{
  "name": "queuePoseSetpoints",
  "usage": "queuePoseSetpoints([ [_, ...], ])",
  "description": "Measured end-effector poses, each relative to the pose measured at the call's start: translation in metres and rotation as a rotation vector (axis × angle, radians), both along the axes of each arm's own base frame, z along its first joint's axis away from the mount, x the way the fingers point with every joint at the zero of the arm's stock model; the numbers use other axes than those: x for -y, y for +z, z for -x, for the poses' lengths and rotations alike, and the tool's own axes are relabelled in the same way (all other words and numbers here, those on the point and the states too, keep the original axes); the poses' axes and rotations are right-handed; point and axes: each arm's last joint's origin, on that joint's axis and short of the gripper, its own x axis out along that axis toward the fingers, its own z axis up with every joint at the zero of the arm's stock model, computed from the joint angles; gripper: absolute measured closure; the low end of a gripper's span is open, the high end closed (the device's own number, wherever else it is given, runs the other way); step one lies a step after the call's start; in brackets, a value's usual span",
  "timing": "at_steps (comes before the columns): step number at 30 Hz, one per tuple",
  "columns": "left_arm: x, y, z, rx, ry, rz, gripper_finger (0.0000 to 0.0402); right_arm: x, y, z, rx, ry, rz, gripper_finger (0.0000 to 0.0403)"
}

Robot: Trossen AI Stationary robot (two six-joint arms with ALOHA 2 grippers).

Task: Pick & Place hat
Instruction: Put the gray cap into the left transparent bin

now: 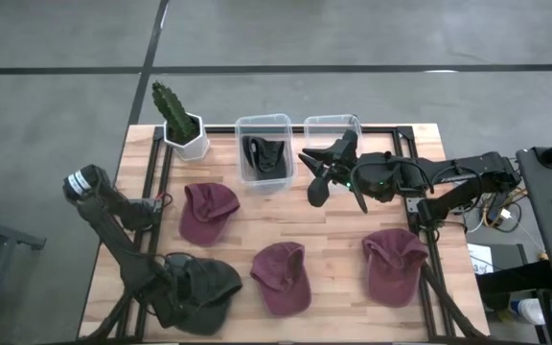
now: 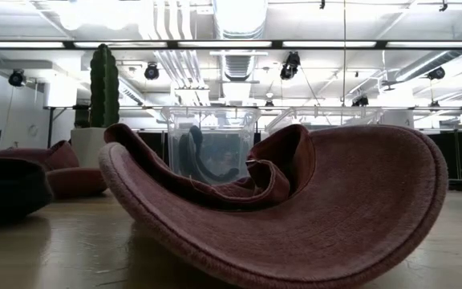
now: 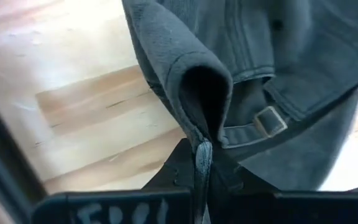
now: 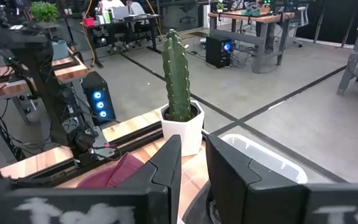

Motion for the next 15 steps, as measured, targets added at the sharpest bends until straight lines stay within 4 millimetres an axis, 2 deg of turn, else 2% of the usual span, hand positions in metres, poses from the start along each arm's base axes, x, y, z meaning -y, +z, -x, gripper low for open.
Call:
queuePoseSetpoints([
  [8, -0.02, 0.03, 0.01, 0.028, 0.026, 0.038, 0.0392, 0.0, 0.0, 0.0, -0.001, 0.0, 0.002, 0.0335],
  [15, -0.033, 0.048, 0.012, 0.05, 0.045, 0.051, 0.0392, 0.0, 0.0, 0.0, 0.0, 0.0, 0.0, 0.0335],
])
